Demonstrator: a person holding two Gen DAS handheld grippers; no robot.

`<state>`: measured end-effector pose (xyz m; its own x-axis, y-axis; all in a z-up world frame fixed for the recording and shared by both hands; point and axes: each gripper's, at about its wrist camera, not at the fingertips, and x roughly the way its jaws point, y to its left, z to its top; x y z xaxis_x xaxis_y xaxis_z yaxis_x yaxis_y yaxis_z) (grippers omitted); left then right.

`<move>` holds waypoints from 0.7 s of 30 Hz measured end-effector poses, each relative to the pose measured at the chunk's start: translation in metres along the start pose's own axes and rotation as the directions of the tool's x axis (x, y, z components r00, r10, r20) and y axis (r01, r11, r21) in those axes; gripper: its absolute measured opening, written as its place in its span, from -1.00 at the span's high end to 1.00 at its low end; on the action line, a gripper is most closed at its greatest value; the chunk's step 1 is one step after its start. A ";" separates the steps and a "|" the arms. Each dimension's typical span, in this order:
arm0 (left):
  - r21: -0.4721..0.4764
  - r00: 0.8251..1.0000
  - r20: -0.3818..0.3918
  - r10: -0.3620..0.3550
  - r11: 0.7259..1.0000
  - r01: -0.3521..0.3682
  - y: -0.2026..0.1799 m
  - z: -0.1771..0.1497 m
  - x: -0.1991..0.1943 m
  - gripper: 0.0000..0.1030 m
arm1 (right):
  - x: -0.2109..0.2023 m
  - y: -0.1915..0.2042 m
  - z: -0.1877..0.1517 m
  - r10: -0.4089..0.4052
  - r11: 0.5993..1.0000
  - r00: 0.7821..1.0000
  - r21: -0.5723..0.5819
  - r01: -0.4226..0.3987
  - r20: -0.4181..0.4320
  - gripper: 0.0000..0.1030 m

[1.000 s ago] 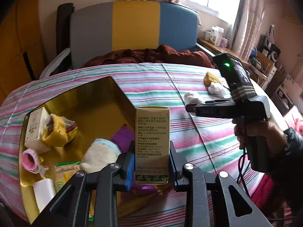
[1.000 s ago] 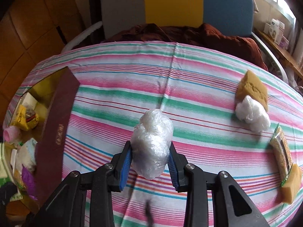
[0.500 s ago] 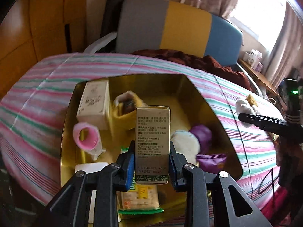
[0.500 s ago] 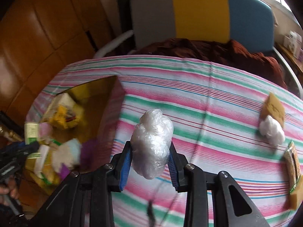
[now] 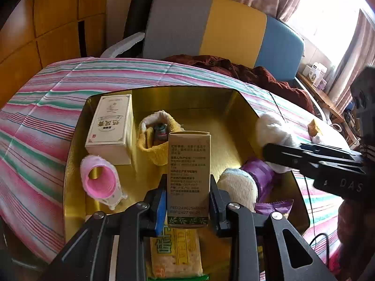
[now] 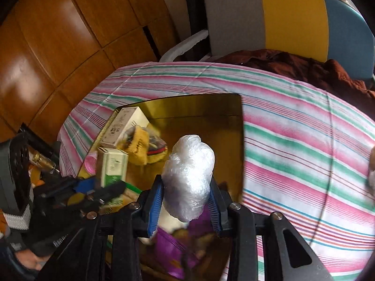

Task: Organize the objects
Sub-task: 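Release box into tray with left gripper while right gripper drops wrapped ball in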

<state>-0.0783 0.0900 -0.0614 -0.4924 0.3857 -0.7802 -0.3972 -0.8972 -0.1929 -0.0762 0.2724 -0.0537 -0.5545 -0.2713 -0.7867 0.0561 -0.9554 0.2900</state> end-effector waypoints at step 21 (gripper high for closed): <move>0.010 0.991 0.119 0.057 0.998 -0.059 0.004 -0.012 -0.031 -0.36 | 0.002 0.022 -0.017 -0.070 0.997 0.998 0.035 0.069 0.009 -0.14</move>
<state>-0.0556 0.0722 -0.0449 -0.6027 0.3565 -0.7139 -0.3756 -0.9161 -0.1404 -0.0615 0.2486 -0.0580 -0.5642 -0.2030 -0.8003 -0.0112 -0.9673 0.2533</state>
